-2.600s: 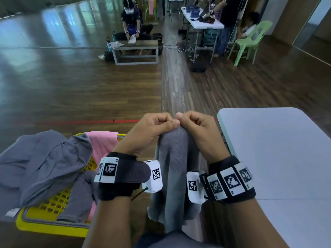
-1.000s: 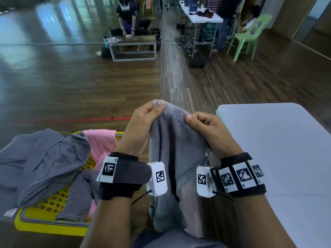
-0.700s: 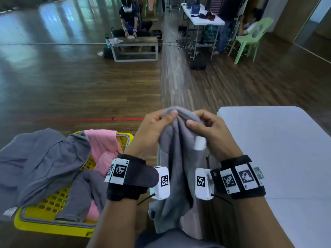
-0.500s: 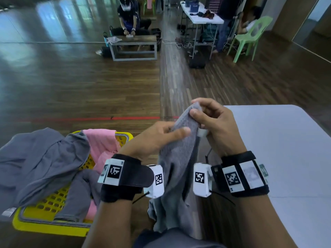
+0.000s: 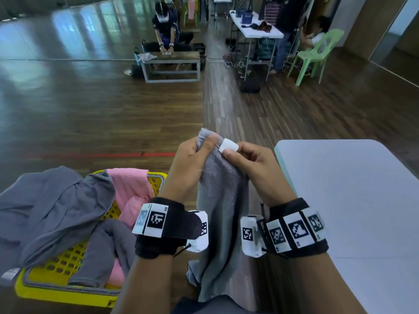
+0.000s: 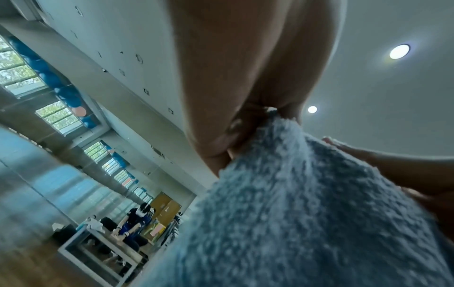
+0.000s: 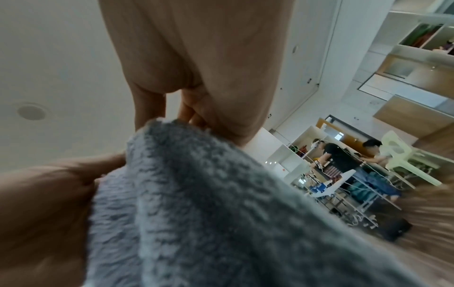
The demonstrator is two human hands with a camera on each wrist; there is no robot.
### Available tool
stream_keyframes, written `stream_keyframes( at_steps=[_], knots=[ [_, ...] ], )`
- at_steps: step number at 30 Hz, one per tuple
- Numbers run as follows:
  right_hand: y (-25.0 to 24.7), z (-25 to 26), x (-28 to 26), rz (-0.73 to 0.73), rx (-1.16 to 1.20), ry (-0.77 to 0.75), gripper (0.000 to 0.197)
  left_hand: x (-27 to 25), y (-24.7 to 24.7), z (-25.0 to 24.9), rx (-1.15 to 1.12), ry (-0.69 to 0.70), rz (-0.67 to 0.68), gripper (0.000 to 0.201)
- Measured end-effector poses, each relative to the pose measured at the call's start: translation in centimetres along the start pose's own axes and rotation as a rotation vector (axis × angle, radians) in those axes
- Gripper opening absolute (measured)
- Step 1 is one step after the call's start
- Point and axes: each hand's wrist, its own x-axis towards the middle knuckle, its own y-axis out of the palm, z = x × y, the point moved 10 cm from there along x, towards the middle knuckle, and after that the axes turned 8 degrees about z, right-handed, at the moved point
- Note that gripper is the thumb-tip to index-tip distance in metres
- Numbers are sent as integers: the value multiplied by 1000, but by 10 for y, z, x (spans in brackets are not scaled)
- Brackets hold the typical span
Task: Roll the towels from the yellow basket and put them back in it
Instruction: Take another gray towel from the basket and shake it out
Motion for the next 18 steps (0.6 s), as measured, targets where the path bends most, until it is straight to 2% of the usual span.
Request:
stream_keyframes(
  at_steps=[4, 7, 9, 12, 13, 15, 18],
  knots=[
    [2, -23, -6, 17, 0, 95, 17, 5, -43, -9, 150, 102, -195, 18],
    [-2, -29, -11, 4, -14, 91, 14, 4, -69, -17, 165, 158, -303, 12],
    [-2, -12, -7, -12, -34, 13, 14, 6, -52, -17, 233, 134, -230, 18],
    [-2, 13, 2, -41, -5, -98, 13, 5, 12, 4, 240, 2, 176, 19],
    [-3, 16, 4, -56, 1, -115, 12, 2, 22, 7, 231, -7, 248, 18],
    [-5, 11, 5, -59, 8, -99, 13, 2, 17, 2, 242, 37, 231, 28],
    [2, -18, 0, 25, -25, 46, 18, 5, -12, -9, 275, 111, 0, 29]
  ],
)
